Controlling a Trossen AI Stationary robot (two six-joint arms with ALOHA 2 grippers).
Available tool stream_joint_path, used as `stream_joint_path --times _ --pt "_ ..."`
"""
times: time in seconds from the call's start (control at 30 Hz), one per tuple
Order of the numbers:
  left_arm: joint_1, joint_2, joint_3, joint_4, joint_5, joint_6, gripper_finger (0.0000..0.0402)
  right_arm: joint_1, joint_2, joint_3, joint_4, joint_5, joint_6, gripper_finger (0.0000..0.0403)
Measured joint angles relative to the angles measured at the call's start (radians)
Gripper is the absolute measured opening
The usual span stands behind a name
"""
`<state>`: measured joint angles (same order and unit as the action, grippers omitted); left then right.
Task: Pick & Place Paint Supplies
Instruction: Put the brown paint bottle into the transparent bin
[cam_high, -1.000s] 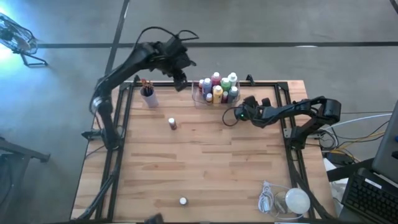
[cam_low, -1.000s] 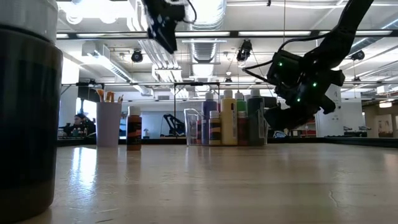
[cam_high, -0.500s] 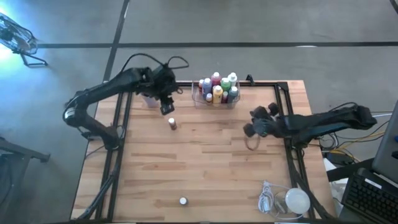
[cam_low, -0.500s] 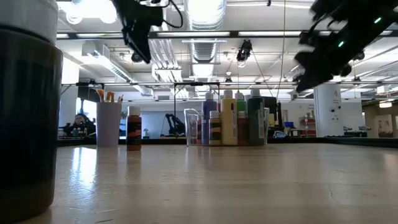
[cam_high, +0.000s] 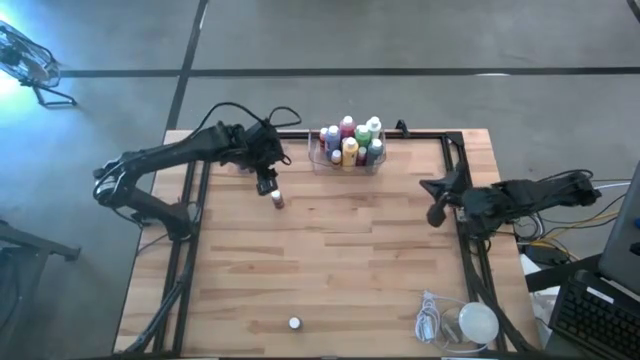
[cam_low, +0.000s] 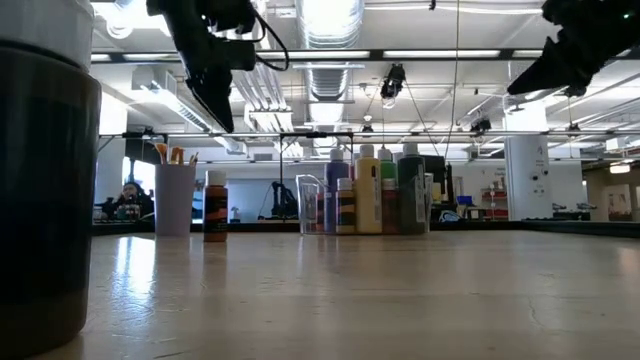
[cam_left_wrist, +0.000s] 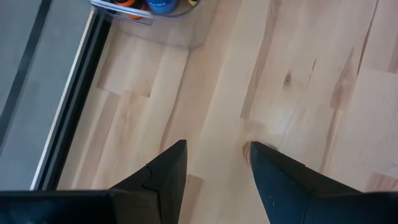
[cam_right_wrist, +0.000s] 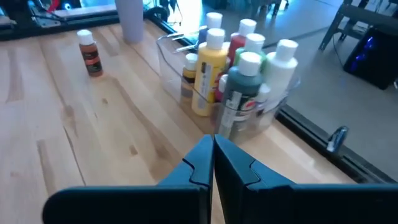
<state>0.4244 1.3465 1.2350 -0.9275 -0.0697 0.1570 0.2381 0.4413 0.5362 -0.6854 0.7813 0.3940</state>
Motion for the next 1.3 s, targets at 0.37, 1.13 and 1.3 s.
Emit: stream_joint_path --times 0.37,1.13,1.3 --pt "-0.003 0.003 -0.004 0.037 0.029 0.004 0.0180 0.000 -0.223 -0.001 -0.008 0.003 -0.001 0.0008" --pt "-0.060 0.003 -0.144 0.047 0.138 0.006 0.0179 0.000 -0.264 0.121 -0.043 -0.240 -0.225 0.0008" --pt "-0.061 0.003 -0.148 0.050 0.138 -0.020 0.0179 0.000 -0.268 0.167 -0.094 -0.240 -0.257 0.0008"
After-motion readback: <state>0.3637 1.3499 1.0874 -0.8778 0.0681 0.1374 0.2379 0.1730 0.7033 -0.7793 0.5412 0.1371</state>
